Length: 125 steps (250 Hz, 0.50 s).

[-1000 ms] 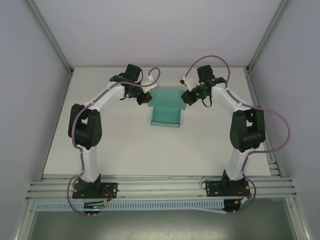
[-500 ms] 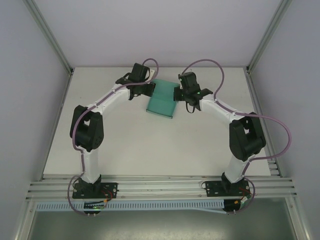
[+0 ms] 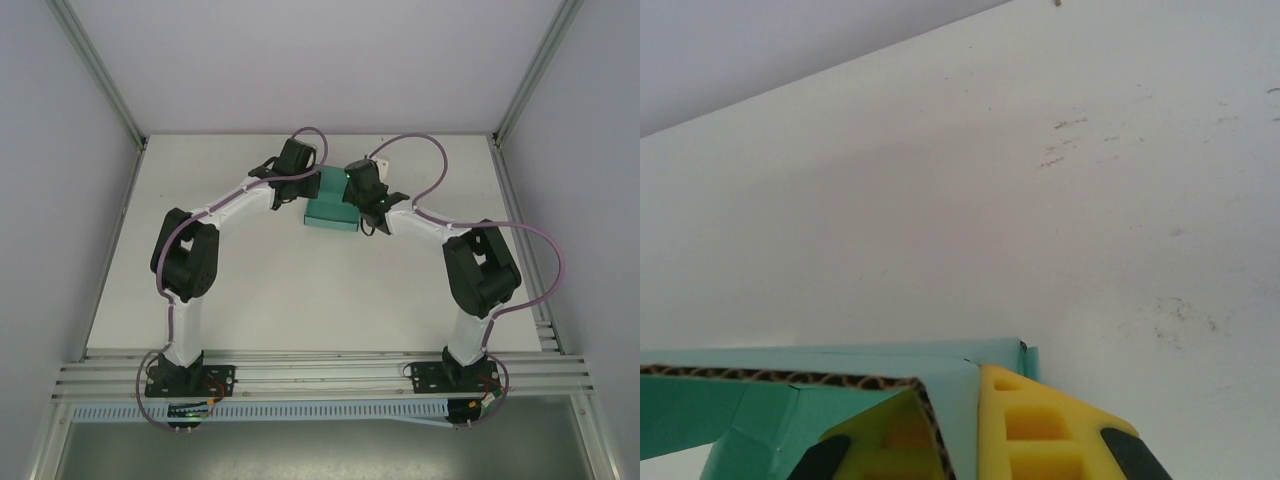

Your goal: Assemble paper box

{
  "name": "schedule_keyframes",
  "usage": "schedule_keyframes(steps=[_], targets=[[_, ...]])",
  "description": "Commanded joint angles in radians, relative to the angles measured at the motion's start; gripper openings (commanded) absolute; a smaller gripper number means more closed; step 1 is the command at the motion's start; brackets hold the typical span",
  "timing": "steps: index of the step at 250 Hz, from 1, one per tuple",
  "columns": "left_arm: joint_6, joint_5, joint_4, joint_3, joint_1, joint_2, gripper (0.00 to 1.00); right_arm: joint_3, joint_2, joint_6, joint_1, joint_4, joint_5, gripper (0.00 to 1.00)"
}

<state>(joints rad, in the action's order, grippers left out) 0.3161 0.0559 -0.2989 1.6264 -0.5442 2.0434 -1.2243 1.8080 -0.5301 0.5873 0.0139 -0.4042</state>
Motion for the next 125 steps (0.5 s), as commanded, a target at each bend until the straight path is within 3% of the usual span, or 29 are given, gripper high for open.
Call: schedule_keyframes(steps=[1, 56, 125], targets=[[0.082, -0.166, 0.037, -0.019, -0.018, 0.003, 0.0, 0.03, -0.03, -0.014, 0.041, -0.076, 0.0, 0.0], [0.093, -0.187, 0.088, -0.098, -0.018, -0.034, 0.0, 0.085, -0.063, -0.005, 0.058, -0.118, -0.049, 0.0], [0.096, -0.27, 0.434, -0.487, -0.019, -0.182, 0.0, 0.279, -0.116, 0.035, 0.081, -0.322, -0.085, 0.0]])
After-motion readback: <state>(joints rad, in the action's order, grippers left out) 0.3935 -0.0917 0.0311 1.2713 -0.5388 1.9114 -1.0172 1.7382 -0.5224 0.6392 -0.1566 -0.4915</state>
